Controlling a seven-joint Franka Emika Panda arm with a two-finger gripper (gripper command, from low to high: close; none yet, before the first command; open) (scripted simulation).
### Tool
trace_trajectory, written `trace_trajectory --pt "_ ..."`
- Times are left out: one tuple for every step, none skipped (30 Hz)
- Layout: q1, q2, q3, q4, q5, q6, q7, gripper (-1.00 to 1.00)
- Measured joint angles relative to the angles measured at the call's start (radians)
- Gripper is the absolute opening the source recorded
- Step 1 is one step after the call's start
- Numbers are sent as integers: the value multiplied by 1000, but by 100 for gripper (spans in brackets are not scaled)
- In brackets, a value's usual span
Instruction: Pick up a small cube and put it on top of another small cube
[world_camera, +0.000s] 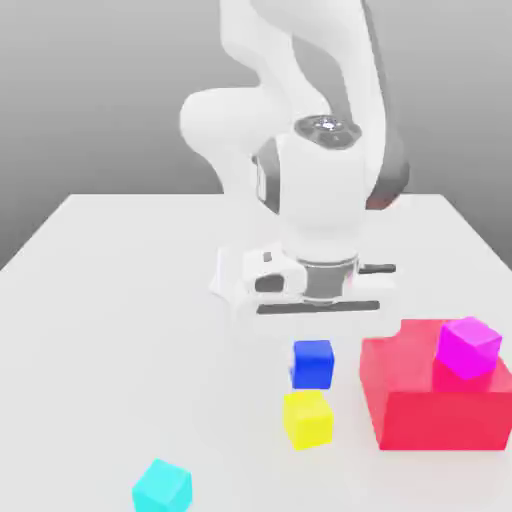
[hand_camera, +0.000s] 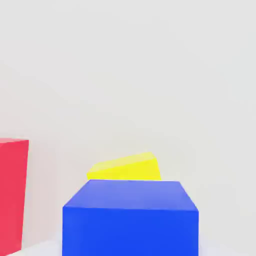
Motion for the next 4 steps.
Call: trace_trajectory --pt "3 36 -3 1 -11 34 8 -100" --pt "5 62 -7 2 -20 59 14 100" --pt "5 62 -7 2 -20 59 14 100" --pt "5 62 -7 2 -20 59 14 100"
